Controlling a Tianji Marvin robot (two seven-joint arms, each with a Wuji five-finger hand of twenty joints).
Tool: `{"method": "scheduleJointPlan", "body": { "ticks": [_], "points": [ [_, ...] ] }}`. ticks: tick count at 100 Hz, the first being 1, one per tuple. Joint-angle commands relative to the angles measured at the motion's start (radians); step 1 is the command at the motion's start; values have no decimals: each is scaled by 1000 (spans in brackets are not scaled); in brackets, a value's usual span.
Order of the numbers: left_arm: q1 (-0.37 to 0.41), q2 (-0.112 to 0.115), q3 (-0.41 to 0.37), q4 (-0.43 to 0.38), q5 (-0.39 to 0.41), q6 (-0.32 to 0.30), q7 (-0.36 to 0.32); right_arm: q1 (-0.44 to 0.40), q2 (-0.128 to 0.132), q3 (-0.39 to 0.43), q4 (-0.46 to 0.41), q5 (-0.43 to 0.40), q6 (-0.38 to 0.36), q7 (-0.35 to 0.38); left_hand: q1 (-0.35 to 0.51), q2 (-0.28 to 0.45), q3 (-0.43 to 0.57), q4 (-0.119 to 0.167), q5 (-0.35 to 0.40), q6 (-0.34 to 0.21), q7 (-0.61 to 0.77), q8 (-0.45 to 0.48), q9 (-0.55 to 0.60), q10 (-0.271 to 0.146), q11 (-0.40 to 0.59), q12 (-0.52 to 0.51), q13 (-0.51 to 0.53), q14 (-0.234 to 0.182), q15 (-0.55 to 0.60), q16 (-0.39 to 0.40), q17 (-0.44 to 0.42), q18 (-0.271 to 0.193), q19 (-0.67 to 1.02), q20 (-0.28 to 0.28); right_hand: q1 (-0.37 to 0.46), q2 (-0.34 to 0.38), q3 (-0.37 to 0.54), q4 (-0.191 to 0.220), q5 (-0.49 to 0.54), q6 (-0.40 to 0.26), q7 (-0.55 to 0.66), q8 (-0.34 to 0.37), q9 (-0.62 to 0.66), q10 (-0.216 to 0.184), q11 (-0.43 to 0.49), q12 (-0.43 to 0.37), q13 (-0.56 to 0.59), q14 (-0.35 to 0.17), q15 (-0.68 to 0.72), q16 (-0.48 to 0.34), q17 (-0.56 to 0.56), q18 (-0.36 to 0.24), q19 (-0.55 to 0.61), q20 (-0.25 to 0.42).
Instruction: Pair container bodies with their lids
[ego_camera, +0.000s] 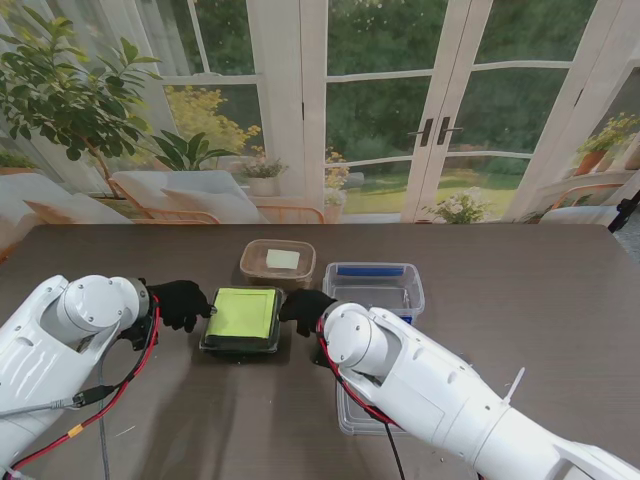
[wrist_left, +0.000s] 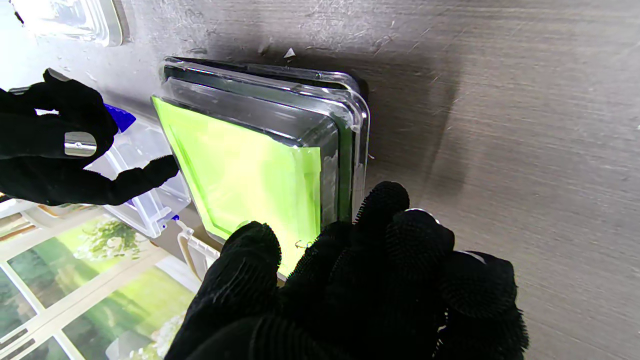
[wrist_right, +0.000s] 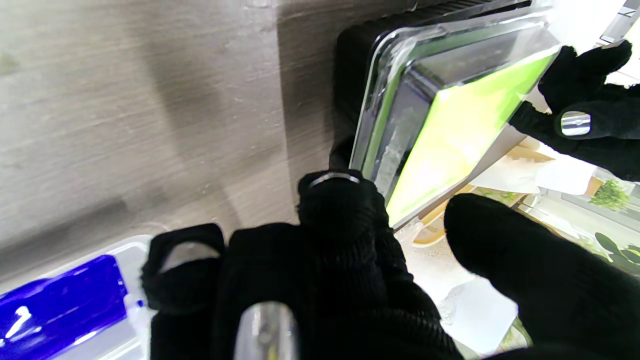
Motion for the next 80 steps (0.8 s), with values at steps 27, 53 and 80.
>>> {"method": "scheduleJointPlan", "body": {
  "ticks": [27,53,80],
  "points": [
    [-5,-1,5,-4,-2,10,-28,-7,-6,-7,-10,15,-14,15,23,65,-17,26,-17,17,-10,-2,-24,31,-1,-8,0,30,-1,-6,-6,-59,6,-1,-20,8,-22,6,5,-7,5,-10,93,78,4,-6,7,-29,75,7,392,29,102,15],
    [12,1,1,-7,13,17,-31,-10,-5,-5,-10,15,-16,14,21,65,-17,26,-19,15,-11,-3,-25,30,0,-8,-3,30,-2,-6,-8,-60,4,-1,-20,7,-21,6,6,-7,6,-9,93,77,3,-7,7,-28,75,7,392,30,101,15],
    [14,0,7,3,17,13,-24,-13,-3,-5,-10,15,-14,18,17,65,-18,26,-19,17,-11,-3,-26,33,-1,-9,-3,29,-2,-6,-10,-61,3,-1,-20,8,-21,6,8,-6,6,-10,93,78,3,-7,7,-29,75,8,392,31,101,15]
  ]
}}
